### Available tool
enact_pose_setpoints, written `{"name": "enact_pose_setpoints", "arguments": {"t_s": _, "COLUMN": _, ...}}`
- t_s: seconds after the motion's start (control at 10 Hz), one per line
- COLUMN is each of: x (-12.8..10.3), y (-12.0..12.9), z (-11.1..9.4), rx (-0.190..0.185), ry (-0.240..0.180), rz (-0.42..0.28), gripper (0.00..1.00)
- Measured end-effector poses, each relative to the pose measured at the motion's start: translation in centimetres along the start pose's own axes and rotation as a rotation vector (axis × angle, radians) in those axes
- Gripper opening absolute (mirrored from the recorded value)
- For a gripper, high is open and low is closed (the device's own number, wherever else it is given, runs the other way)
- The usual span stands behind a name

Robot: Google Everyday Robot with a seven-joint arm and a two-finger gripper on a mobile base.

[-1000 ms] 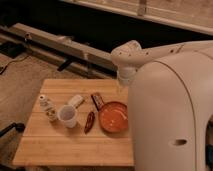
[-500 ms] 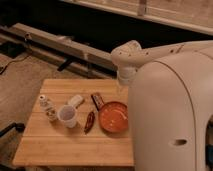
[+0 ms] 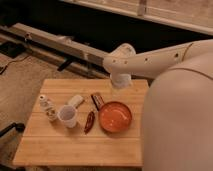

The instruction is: Pick up the ceramic cup

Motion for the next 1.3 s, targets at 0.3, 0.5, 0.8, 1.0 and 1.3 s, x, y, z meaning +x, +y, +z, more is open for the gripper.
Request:
{"name": "enact_pose_setpoints", "arguments": {"t_s": 0.3, "x": 0.0, "y": 6.1, "z": -2.0, "rx": -0.008, "ry": -0.067, "rz": -0.087, "gripper": 0.67}}
{"name": "enact_pose_setpoints", "arguments": {"t_s": 0.5, "x": -0.9, "y": 11.7, "z": -2.5, "rx": -0.021, "ry": -0.084, "rz": -0.179, "gripper": 0.67}}
{"name": "enact_pose_setpoints", "arguments": {"t_s": 0.8, "x": -1.6, "y": 17.8, "z": -2.4, "rx": -0.031, "ry": -0.084, "rz": -0.322, "gripper": 0.67}}
{"name": "enact_pose_setpoints", "arguments": {"t_s": 1.0, "x": -2.6, "y": 21.0, "z": -1.8, "rx": -0.030, "ry": -0.076, "rz": -0.433, "gripper": 0.67}}
{"name": "enact_pose_setpoints", "arguments": {"t_s": 1.3, "x": -4.0, "y": 24.0, "z": -1.2, "rx": -0.034, "ry": -0.063, "rz": -0.533, "gripper": 0.67}}
